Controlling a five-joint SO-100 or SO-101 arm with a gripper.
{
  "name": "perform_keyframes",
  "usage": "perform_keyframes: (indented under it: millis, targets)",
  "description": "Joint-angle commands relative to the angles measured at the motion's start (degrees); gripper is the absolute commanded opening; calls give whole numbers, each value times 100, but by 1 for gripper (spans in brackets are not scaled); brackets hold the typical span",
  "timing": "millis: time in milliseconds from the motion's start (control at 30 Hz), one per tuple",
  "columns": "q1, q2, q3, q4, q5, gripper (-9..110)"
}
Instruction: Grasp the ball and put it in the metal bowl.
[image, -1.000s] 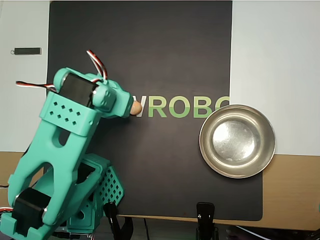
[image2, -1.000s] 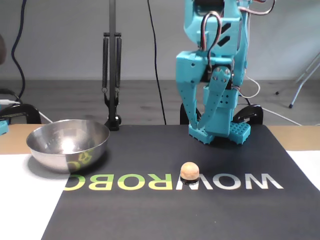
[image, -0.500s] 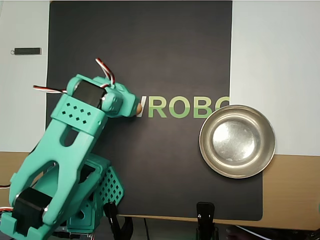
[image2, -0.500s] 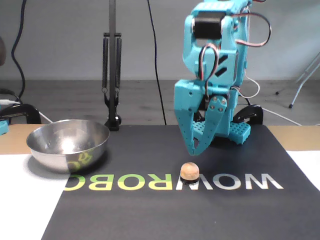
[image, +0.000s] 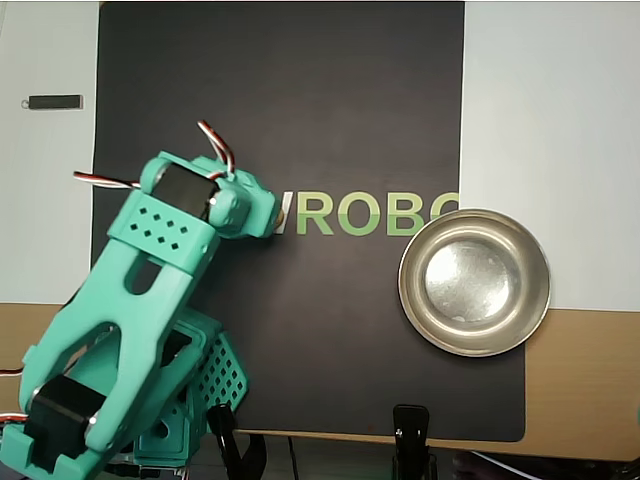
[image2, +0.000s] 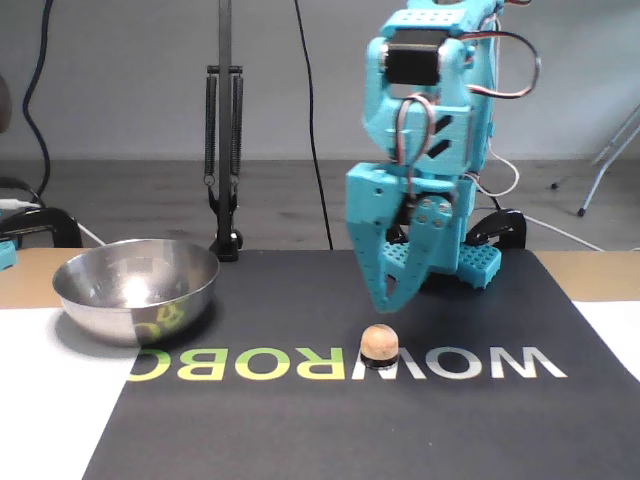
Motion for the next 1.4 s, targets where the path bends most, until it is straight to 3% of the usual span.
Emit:
perform_keyframes:
  millis: [0, 867, 1033, 1233, 1367]
  targets:
    - [0, 35, -18, -35, -26, 1]
    - [211, 26, -9, 35, -272, 2]
    - [211, 26, -9, 35, -272, 16]
    - [211, 18, -9, 35, -272, 20]
    - [211, 18, -9, 35, -272, 28]
